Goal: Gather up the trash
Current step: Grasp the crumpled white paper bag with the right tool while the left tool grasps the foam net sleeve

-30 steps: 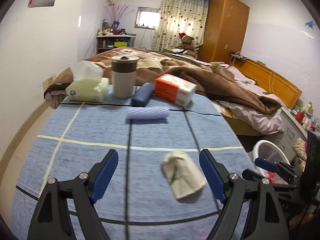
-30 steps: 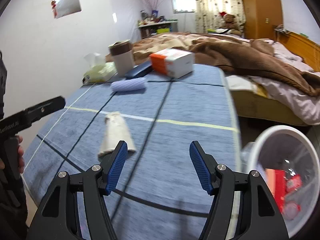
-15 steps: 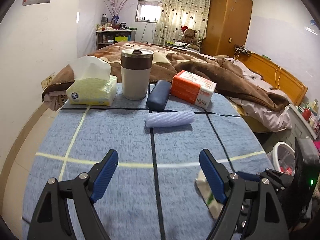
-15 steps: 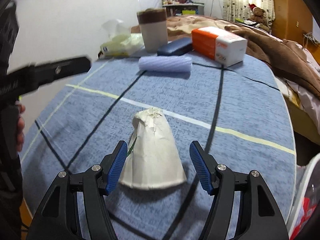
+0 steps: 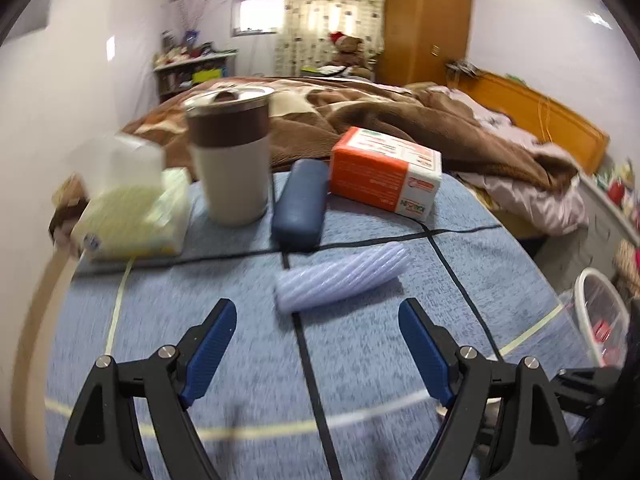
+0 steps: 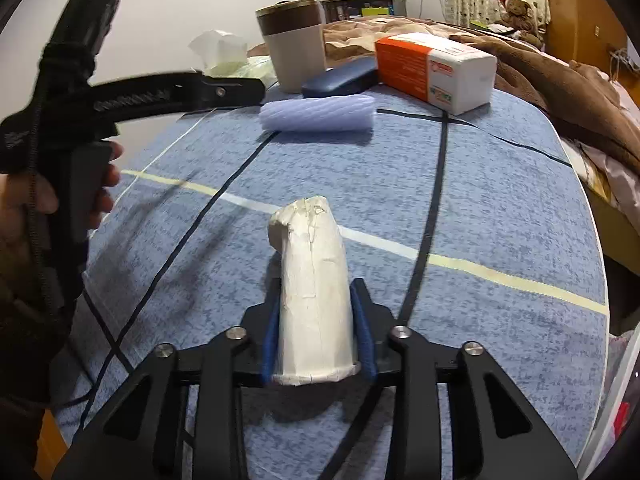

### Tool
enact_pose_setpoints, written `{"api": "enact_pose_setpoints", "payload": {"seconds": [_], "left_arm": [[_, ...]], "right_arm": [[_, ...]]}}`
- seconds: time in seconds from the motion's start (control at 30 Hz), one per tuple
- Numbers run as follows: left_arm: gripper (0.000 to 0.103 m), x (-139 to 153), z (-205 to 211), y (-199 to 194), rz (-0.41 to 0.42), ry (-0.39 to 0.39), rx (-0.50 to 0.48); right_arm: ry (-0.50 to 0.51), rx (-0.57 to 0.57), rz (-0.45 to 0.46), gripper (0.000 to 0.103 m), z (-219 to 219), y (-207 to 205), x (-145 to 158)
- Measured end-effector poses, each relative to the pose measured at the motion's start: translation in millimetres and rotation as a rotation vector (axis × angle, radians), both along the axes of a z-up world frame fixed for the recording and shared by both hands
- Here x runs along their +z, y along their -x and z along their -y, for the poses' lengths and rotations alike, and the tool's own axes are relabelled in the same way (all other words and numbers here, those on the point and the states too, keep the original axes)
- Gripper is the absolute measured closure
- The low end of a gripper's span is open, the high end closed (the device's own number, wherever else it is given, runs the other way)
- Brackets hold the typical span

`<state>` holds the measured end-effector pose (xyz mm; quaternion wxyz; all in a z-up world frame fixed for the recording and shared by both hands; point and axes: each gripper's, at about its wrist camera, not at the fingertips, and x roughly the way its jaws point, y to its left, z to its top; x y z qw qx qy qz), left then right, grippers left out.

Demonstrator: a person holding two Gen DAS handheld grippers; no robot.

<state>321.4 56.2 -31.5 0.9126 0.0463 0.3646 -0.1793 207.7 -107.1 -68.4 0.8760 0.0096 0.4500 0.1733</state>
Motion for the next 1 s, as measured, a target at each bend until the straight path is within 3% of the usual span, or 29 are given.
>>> {"api": "enact_pose_setpoints", "payload": {"seconds": [0.3,0.47,0.73,1.0], "left_arm": [[0.018,-13,21,-36,-0.018,-0.065,-0.085],[0.018,-24,42,-44,0.026,-0.178,-0.17],[0.019,-40,44,-55,-0.035,-0.192,-0.187],[0.05,-43,47,-55,-0.102,-0.153,-0.186]], "right_arm": [[-0.035,-0.086,-0.01,0.074,29,-5,0],[-0.042,-0.113,-0.014,0.074,39,-11,0],[-0.068,-0.141,-0.014,0.074,55,-13,-1],[-0.094,-0.153,-0.015,0.074,61,-15,-2]]}}
